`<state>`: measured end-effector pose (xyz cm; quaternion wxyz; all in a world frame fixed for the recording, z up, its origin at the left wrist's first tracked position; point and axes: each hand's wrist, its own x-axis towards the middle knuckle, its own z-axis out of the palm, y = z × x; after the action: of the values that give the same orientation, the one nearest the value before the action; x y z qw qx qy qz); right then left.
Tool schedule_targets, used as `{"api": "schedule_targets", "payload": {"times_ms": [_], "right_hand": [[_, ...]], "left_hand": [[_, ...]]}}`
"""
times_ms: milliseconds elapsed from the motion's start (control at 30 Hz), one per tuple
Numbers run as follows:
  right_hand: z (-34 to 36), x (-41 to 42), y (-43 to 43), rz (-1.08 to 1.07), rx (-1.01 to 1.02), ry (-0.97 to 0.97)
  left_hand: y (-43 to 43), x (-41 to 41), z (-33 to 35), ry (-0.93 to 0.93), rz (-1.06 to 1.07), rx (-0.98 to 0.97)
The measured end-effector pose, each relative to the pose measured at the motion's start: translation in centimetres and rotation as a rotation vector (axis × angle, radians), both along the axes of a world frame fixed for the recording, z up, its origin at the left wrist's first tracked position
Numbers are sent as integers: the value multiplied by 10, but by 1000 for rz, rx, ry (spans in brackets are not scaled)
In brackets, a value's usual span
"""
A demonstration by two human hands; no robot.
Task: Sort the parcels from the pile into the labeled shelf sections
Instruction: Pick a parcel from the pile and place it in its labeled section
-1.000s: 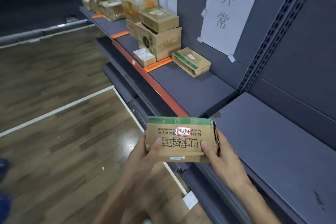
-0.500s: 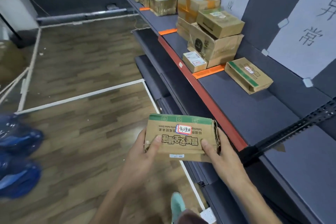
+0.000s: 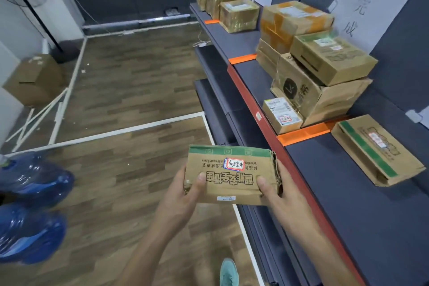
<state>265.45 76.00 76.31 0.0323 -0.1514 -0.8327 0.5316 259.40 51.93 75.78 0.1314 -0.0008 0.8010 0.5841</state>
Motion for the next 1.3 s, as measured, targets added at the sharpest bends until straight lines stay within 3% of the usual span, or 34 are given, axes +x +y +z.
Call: {"api": "schedule_targets", "payload": {"times_ms": [400,833,1067,1300], "right_hand": [[-5,-136,15,53,14,-10],[12,-325,-30,-50,89,34],[14,-400,-40,-85,113,-8],[-1,-498,-25,-71,67,-37]], "left_hand": [[12,-131,-6,11,42,14],[-23,-354,0,15,-128,24],[-27,-433,11,-35,-148,80],[-16,-520,6,4,-127,10]]}}
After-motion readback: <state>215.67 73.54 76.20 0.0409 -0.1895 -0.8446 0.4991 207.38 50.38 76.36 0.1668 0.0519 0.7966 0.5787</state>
